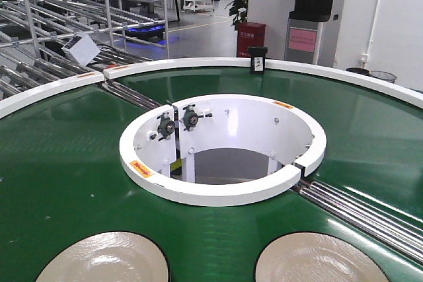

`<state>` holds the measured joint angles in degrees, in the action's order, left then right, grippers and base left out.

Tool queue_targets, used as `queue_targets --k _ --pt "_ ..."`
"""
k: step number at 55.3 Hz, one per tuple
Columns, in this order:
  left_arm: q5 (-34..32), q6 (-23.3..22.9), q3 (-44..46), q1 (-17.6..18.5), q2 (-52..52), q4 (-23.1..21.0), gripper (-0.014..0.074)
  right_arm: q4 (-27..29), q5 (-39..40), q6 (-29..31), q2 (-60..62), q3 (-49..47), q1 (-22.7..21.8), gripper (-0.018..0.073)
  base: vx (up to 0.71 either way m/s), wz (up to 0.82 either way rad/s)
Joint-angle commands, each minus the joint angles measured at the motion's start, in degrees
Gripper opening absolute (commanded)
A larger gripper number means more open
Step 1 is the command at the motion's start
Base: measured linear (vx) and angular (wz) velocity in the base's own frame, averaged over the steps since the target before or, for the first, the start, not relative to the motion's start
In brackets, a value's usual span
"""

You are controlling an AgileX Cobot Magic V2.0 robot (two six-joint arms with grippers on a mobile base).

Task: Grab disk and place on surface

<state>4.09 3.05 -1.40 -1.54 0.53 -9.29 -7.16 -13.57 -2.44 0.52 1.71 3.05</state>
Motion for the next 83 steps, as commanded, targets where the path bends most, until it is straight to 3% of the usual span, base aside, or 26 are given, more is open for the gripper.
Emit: queue_targets --k 1,46,57,69,74,83 --pt "-0.99 0.08 0.78 -0.05 0.56 0.09 -0.0008 -0.21 4.89 0.43 0.66 0.42 -0.31 -0.0008 0.0 0.0" --pt "-0.99 0.08 0.78 -0.05 0.56 0.09 -0.0008 -0.16 6.37 0.37 0.66 0.42 -0.31 -0.0008 0.0 0.0" --pt "-0.99 0.08 0.78 -0.05 0.56 0.09 -0.0008 -0.16 13.17 0.37 0.66 0.42 -0.31 -0.0008 0.0 0.0" --pt "-0.99 0.08 0.78 -0.05 0.56 0.09 -0.0008 0.17 28.9 0.32 0.66 -1.74 -0.31 -0.0008 0.0 0.0" --pt "-0.99 0.08 0.78 -0.05 0.56 0.09 -0.0008 0.12 26.28 0.32 0.21 -8.19 -0.31 -0.0008 0.0 0.0" --pt "-0.99 0.08 0.78 -0.05 0.56 0.09 -0.0008 -0.15 12.56 0.32 -5.93 -25.04 -0.31 -0.0008 0.0 0.0"
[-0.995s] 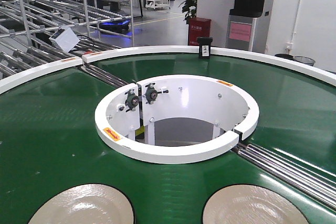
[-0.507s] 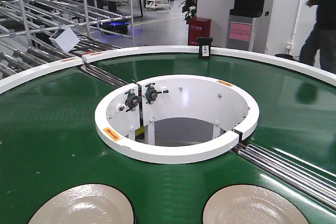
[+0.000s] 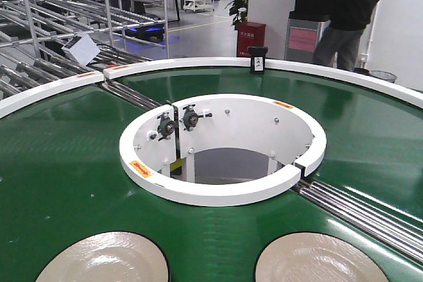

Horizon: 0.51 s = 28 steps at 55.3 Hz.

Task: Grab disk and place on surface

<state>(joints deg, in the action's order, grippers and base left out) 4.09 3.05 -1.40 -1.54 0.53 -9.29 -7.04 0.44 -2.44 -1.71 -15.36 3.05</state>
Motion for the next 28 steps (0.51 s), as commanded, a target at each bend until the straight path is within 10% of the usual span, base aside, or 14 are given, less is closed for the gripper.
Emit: queue_targets --k 1,28 --pt "-0.99 0.08 0.78 -0.05 0.56 0.09 -0.0008 -0.45 -2.86 0.37 -4.93 -10.03 -0.31 -0.0008 0.0 0.0" --pt "-0.99 0.08 0.78 -0.05 0.56 0.09 -0.0008 -0.6 -7.96 0.37 -26.8 -20.47 -0.31 0.0004 0.0 0.0"
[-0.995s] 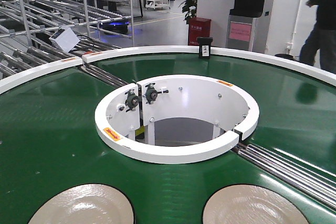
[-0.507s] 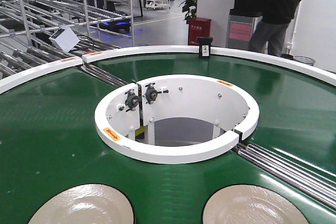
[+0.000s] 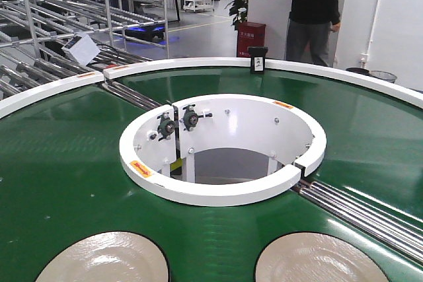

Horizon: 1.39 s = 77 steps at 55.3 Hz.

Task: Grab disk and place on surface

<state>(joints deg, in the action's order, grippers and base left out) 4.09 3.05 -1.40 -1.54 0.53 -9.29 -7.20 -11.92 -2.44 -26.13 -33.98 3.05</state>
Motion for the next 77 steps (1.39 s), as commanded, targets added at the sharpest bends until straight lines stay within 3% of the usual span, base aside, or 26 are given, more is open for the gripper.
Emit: queue_targets --k 1,16,38,77 --pt "-0.99 0.08 0.78 -0.05 0.56 0.09 -0.0008 -0.44 4.39 0.37 -2.95 -1.84 -0.31 0.0006 0.0 0.0" --pt "-0.99 0.08 0.78 -0.05 0.56 0.09 -0.0008 -0.04 1.14 0.32 -9.26 -1.84 -0.31 0.0132 0.0 0.0" --pt "-0.99 0.08 0.78 -0.05 0.56 0.09 -0.0008 -0.04 -0.3 0.32 -16.67 -1.84 -0.31 0.0522 0.0 0.0" --pt "-0.99 0.08 0.78 -0.05 0.56 0.09 -0.0008 -0.04 -1.06 0.32 -22.25 -1.84 -0.31 0.0538 0.0 0.0"
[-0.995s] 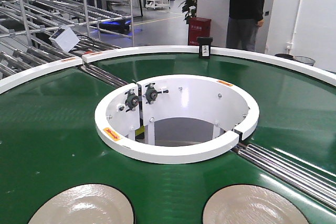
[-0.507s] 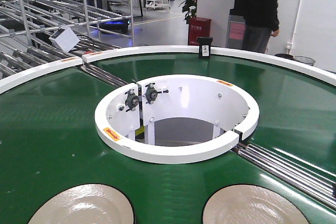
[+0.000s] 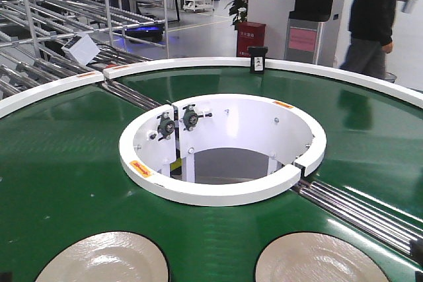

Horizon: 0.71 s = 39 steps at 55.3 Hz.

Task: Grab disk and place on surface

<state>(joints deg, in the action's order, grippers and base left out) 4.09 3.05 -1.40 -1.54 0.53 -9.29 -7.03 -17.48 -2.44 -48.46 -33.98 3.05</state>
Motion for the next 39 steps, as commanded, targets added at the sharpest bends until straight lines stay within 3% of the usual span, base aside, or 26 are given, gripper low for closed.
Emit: queue_targets --k 1,39 --pt "-0.99 0.08 0.78 -0.05 0.56 0.09 -0.0008 -0.21 4.5 0.32 0.08 -1.84 -0.31 0.0538 0.0 0.0" --pt "-0.99 0.08 0.78 -0.05 0.56 0.09 -0.0008 -0.21 1.11 0.32 0.07 -1.84 -0.31 0.0538 0.0 0.0"
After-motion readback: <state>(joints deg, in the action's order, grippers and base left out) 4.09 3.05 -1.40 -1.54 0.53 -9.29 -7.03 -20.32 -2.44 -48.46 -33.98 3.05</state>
